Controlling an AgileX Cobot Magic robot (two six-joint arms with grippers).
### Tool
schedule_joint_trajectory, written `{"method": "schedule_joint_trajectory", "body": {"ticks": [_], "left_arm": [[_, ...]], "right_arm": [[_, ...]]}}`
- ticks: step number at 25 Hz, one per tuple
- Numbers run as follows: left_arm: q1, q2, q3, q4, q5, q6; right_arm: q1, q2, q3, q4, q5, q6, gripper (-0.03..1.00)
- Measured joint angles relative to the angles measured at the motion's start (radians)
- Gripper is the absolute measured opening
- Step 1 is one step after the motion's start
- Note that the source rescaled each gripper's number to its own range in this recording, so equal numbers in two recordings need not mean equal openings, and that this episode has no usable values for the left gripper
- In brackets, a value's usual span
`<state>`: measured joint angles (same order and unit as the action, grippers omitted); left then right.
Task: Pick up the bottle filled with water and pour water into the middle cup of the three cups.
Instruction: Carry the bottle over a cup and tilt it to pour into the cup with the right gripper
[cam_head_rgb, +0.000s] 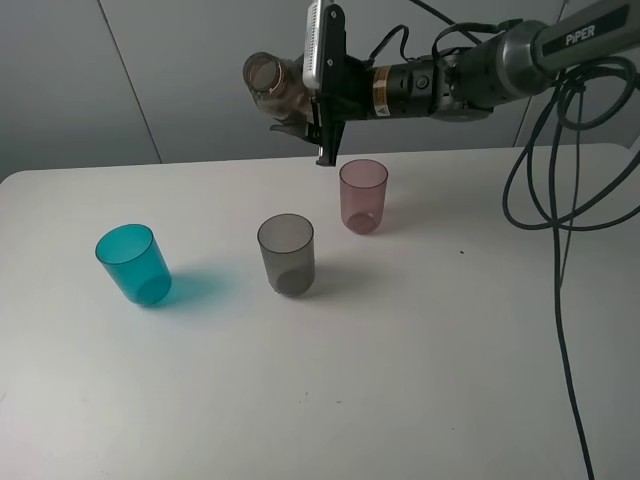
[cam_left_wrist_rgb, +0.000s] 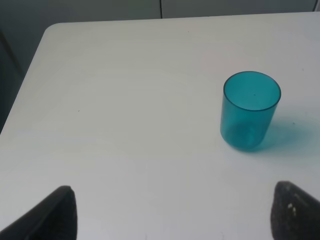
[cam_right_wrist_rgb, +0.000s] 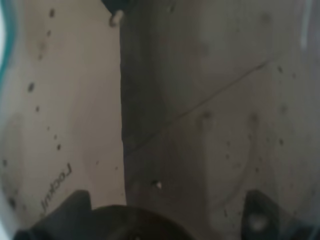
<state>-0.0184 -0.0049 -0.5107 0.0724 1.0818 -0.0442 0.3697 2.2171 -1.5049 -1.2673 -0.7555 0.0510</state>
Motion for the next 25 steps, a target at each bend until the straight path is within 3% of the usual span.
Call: {"method": "schedule_joint_trajectory", "body": {"ticks": [16,25], "left_arm": [[0.000,0.000,0.000,0.000,0.000,0.000],[0.000,0.000,0.000,0.000,0.000,-0.002]], "right_arm": [[0.024,0.006,0.023,-0.033,-0.056,-0.069,0.00],[0.024,0.068,0.024,-0.044,-0.077,-0.168,0.00]]}}
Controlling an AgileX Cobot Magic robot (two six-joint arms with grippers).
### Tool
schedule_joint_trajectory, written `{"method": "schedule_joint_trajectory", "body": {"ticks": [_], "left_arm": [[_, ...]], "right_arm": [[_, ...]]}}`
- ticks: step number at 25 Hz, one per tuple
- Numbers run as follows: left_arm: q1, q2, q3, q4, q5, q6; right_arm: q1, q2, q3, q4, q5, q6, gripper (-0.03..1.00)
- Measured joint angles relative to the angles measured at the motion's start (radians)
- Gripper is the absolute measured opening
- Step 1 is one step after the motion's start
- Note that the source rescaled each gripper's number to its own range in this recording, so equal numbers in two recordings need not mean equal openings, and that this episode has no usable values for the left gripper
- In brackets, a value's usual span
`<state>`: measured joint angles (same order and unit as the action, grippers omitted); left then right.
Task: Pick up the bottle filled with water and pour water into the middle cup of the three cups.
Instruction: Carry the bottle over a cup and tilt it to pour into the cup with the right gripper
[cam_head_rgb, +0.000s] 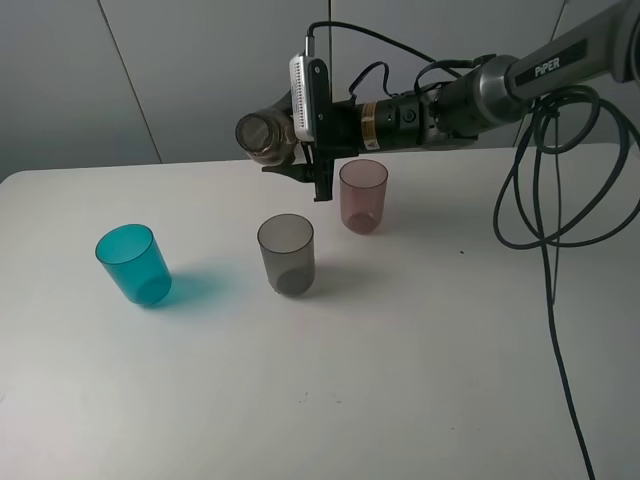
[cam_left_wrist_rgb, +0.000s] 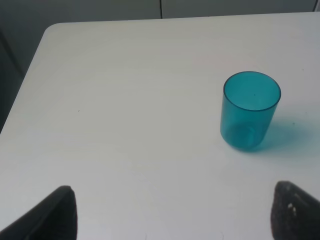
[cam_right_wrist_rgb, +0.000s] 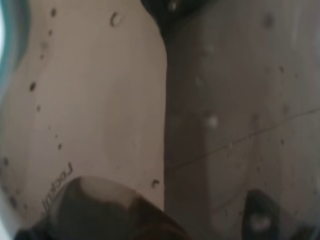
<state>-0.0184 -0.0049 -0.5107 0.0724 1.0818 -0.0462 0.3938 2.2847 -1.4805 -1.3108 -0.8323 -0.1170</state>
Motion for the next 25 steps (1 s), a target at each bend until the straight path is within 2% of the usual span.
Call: {"method": "schedule_joint_trajectory", "body": {"ticks": [12,25], "left_arm": [[0.000,0.000,0.000,0.000,0.000,0.000],[0.000,0.000,0.000,0.000,0.000,0.000]], "right_arm": [[0.001,0.002,0.000,0.000,0.000,-0.147,0.00],[-0.001,0.033,-0.010,0.000,-0.004,-0.179,0.00]]}}
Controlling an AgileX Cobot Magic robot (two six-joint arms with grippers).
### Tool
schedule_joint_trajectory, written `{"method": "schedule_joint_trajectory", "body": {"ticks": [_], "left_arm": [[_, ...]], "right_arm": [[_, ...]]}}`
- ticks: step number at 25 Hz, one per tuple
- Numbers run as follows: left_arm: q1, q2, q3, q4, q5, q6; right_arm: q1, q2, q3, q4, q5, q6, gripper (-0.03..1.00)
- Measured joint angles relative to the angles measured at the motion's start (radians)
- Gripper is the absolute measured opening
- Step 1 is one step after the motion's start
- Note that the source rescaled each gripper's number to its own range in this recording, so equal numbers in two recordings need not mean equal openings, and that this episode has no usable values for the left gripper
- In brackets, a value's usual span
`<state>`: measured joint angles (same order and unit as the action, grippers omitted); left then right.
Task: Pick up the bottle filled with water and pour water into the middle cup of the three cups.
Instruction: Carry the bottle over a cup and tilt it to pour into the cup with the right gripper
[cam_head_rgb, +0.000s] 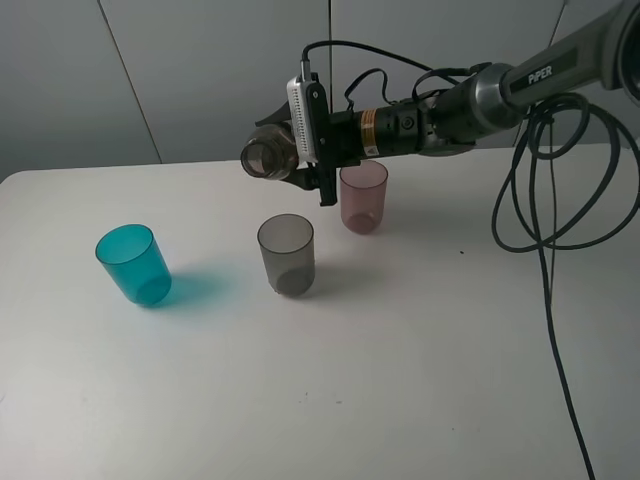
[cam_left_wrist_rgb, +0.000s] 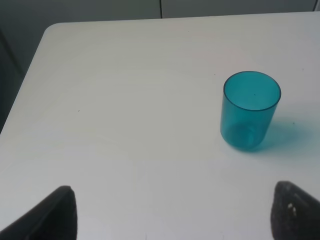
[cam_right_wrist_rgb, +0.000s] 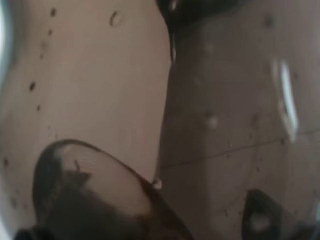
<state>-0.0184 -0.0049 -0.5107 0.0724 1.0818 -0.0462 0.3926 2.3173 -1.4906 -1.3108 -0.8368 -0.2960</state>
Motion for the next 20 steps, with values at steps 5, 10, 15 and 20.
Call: {"method": "schedule_joint_trajectory", "body": {"ticks": [5,10,15,20], "left_arm": [[0.000,0.000,0.000,0.000,0.000,0.000],[0.000,0.000,0.000,0.000,0.000,0.000],[0.000,0.000,0.000,0.000,0.000,0.000],[0.000,0.000,0.000,0.000,0.000,0.000]], "right_arm": [[-0.004,0.024,-0.018,-0.002,0.000,-0.012,0.00],[-0.015,0.036,-0.028,-0.008,0.004,-0.038,0.00],[-0.015,0.036,-0.029,-0.008,0.006,-0.089,0.00],[-0.015,0.036,-0.029,-0.008,0.006,-0.140,0.00]]}}
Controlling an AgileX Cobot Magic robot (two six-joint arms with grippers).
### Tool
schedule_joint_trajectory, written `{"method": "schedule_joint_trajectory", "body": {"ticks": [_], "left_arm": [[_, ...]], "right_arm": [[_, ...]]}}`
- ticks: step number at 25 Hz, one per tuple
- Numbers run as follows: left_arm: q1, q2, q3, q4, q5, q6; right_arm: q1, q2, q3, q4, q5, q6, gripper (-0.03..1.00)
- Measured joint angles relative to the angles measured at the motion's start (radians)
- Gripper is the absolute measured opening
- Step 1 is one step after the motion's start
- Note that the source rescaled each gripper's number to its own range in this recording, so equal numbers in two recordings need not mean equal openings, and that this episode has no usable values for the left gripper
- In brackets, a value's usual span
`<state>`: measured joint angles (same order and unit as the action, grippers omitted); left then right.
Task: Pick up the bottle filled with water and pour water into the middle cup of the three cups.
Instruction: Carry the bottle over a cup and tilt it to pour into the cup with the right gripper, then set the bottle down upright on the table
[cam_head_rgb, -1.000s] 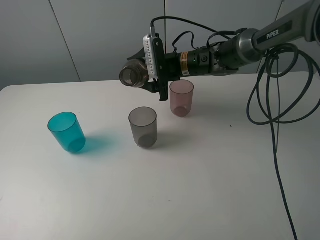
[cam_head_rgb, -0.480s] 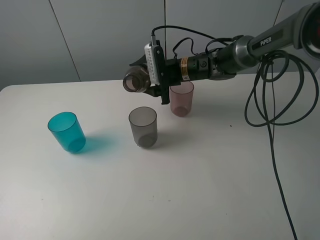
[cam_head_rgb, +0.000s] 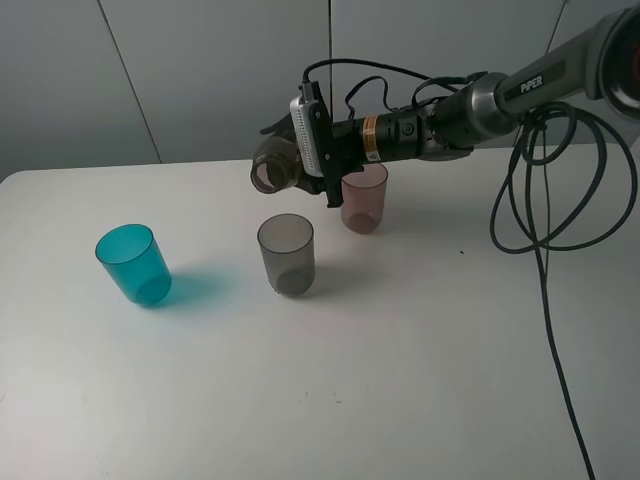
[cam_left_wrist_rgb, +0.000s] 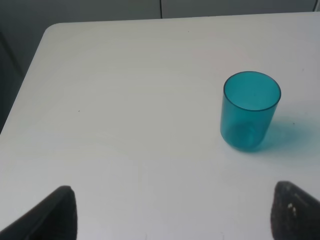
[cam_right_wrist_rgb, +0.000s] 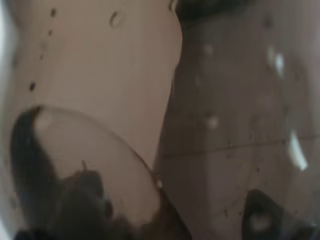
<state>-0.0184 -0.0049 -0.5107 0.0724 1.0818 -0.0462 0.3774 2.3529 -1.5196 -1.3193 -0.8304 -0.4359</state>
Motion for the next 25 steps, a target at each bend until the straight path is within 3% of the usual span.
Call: {"method": "schedule_joint_trajectory", "body": {"ticks": [25], "left_arm": [[0.000,0.000,0.000,0.000,0.000,0.000]], "right_arm": [[0.000,0.001,0.000,-0.004,0.000,-0.270,0.00]]}}
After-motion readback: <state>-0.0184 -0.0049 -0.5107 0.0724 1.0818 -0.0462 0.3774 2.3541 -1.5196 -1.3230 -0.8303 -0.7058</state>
